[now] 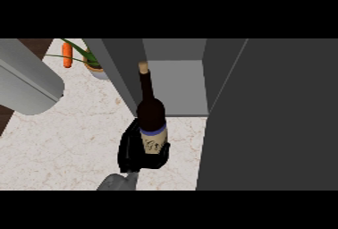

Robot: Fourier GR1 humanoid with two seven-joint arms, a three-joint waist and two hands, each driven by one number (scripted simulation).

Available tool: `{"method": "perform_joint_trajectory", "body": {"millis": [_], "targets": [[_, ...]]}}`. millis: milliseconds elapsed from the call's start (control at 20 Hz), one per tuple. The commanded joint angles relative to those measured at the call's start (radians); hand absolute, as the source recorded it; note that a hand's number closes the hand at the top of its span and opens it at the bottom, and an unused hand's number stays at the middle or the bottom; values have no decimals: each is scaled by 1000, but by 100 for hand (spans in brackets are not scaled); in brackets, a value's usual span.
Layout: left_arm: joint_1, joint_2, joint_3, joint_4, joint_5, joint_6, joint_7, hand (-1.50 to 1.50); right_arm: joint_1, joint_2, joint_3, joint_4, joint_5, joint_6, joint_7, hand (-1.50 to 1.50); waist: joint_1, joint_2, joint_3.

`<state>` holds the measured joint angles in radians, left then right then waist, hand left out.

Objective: Pick up the wine, place it into the cabinet and close the cabinet

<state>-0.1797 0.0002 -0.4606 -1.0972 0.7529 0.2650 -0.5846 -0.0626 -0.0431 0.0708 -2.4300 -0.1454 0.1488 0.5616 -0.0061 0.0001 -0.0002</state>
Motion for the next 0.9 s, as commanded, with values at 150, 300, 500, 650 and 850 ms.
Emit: {"method": "perform_joint_trajectory", "body": {"millis": [150, 300, 500, 650, 850], "targets": [[-99, 0, 50, 210, 47, -99, -103, 150, -4, -34, -71, -20, -97, 24, 22, -150, -1, 1, 0], [-160, 0, -59, 148, 121, 23, -109, 150, 38, 21, 40, -29, 23, 1, -20, -150, -3, 0, 0], [-273, 0, -72, 293, 219, 6, -168, 150, 51, 15, 22, -44, -15, 9, -24, -150, -9, 1, 0], [-347, 0, -40, 354, 222, -1, -137, 150, -12, -1, -43, 99, -54, 41, -108, -150, -6, 3, 0], [-371, 0, -88, 316, 293, 103, -143, 150, -34, 20, 26, -58, -11, -50, 50, -150, -7, 0, 0]]}}
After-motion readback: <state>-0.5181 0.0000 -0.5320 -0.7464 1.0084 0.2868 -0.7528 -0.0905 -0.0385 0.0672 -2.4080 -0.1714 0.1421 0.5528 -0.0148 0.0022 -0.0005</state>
